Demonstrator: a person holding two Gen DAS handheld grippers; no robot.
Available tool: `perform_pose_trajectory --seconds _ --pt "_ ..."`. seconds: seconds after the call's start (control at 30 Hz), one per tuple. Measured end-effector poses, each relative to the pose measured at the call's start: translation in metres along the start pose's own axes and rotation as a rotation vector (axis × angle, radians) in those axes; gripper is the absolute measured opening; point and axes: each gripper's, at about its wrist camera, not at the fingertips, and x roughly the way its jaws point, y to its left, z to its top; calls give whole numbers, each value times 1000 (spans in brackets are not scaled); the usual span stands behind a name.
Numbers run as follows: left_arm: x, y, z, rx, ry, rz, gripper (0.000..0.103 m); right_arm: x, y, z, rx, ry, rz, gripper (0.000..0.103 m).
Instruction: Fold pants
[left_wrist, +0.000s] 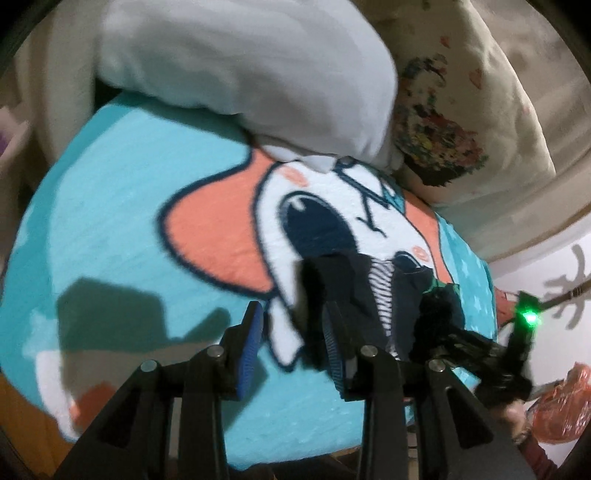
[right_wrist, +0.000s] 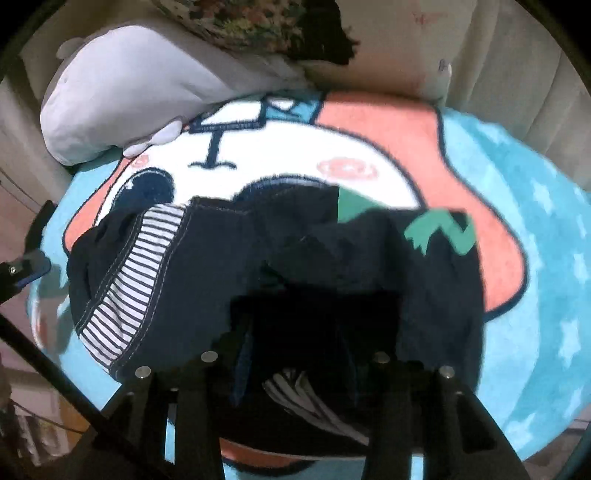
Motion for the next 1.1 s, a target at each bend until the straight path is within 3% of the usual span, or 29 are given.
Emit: perform_pose_trajectory --seconds 0.07,0.17,0.33,0.43,0.53,0.6,0.63,0.67,0.77,0.87,1.0,1.1 --pt "-4 10 -5 -29 -6 3 31 -22 17 11 -32 -39 7 49" --pt "-7 26 -14 -78 -9 4 31 -29 52 35 -102 -38 94 69" --pt "-16 40 -21 -116 -26 11 33 8 121 69 -204 86 166 70" --pt "-23 44 -27 -123 -42 23 34 37 169 70 -335 160 75 74" --pt "-26 46 -35 -131 -52 36 34 67 193 62 -401 243 -12 76" --pt "-26 48 -40 -143 -51 33 34 77 201 58 -433 248 -56 76" --pt "-26 48 -41 -144 -50 28 34 75 201 58 -436 242 -51 70" --pt "-26 46 -43 -144 -49 23 34 71 200 59 -428 235 -46 49" --pt "-20 36 -46 -123 -42 0 35 60 189 60 -404 224 -16 34" --pt "-6 13 -46 -64 -15 -35 44 50 173 61 -348 208 49 32" --pt "23 -25 -46 39 48 -106 45 39 156 62 -270 192 125 32" --pt "38 -53 -44 122 67 -103 45 29 148 65 -231 175 167 32"
